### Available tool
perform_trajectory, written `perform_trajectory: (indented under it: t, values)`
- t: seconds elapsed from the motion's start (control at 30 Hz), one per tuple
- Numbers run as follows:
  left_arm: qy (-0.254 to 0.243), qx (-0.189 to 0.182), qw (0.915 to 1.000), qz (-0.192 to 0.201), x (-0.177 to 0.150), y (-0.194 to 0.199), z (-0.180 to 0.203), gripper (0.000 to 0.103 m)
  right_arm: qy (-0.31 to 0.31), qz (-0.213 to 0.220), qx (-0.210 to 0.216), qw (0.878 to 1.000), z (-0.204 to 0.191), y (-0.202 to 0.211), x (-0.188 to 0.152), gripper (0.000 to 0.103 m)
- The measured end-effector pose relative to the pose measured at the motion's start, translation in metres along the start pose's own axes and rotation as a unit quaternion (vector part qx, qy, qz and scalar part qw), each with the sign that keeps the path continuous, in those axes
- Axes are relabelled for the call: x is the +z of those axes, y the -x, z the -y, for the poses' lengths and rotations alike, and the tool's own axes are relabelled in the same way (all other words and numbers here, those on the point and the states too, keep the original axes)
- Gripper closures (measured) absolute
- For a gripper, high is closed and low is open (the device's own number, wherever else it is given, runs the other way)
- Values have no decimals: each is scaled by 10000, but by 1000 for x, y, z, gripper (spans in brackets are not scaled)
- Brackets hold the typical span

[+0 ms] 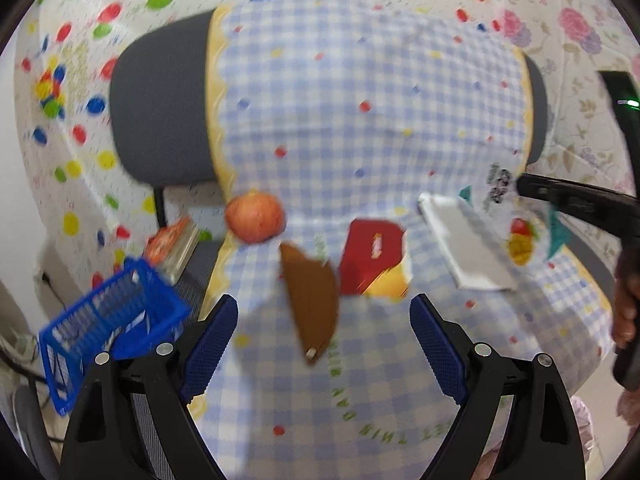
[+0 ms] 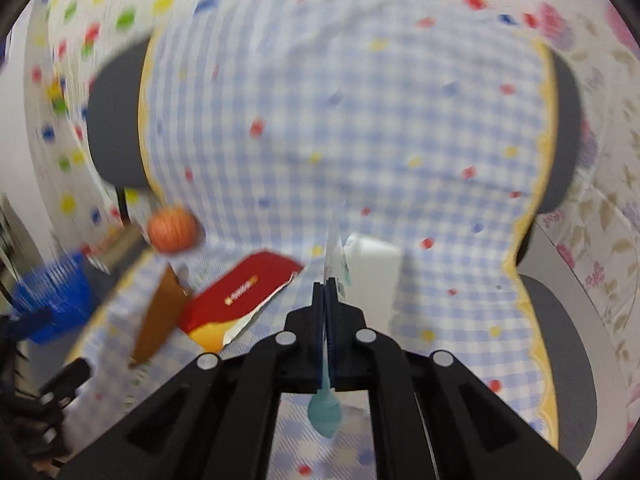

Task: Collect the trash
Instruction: 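Lower the open left gripper onto the white cardboard strip while the right gripper holds the package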

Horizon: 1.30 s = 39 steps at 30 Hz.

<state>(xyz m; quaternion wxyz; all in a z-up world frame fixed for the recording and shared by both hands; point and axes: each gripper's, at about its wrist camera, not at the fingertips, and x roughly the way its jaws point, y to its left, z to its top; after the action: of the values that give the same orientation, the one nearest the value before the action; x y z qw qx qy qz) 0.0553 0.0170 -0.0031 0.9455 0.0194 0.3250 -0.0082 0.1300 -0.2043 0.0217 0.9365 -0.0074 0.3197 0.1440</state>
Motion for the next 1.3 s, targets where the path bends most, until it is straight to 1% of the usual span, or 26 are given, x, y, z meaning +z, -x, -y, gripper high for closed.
perform_trajectory:
  t: [0.1, 0.17, 0.27, 0.33, 0.4, 0.5, 0.63, 0.73, 0.8, 0.87, 0.97, 1.07, 1.13, 1.17, 1.23, 1.27, 1.3]
  values:
    - [-254, -174, 9995, 55, 15, -2, 21, 16, -350, 144, 120, 9992, 28, 23, -4, 101]
    - [-497, -343, 9982, 16, 24, -11, 45, 14, -529, 180, 191, 9983, 42, 31, -8, 101]
    - [-795, -468, 9956, -185, 27, -32, 81, 13, -762, 207, 251, 9966, 57, 39, -18, 101]
    - [-895, -661, 9928, -438, 25, -50, 103, 12, -872, 216, 267, 9956, 67, 40, -24, 101]
    - [-865, -796, 9905, -709, 24, -69, 118, 11, -975, 231, 271, 9946, 76, 42, -30, 101]
    - [-697, -877, 9878, -1080, 21, -100, 135, 11, -1126, 220, 267, 9930, 90, 43, -38, 101]
    - [-351, -981, 9852, -1364, 21, -128, 147, 11, -1235, 210, 180, 9920, 107, 41, -46, 101]
    - [-300, -968, 9828, -1546, 21, -146, 158, 11, -1320, 173, 168, 9910, 117, 37, -51, 101]
    - [-322, -941, 9821, -1598, 21, -153, 164, 11, -1353, 147, 170, 9906, 123, 34, -53, 101]
    - [-467, -719, 9845, -1533, 21, -159, 170, 10, -1385, 111, 188, 9901, 126, 32, -56, 101]
    - [-591, -518, 9850, -1539, 22, -166, 172, 9, -1386, 72, 206, 9901, 128, 29, -60, 101]
    - [-766, -409, 9833, -1599, 22, -169, 177, 8, -1402, 45, 237, 9898, 128, 29, -63, 101]
    - [-769, -446, 9833, -1588, 22, -170, 176, 10, -1408, 39, 249, 9897, 126, 30, -66, 101]
    - [-758, -457, 9839, -1555, 22, -168, 173, 14, -1408, 42, 252, 9897, 125, 32, -67, 101]
    - [-702, -594, 9845, -1495, 22, -163, 167, 18, -1370, 54, 236, 9903, 122, 36, -70, 101]
    - [-592, -678, 9860, -1402, 23, -157, 162, 35, -1350, 60, 225, 9906, 121, 39, -72, 101]
    - [-516, -646, 9872, -1363, 23, -153, 156, 67, -1346, 58, 230, 9906, 120, 40, -73, 101]
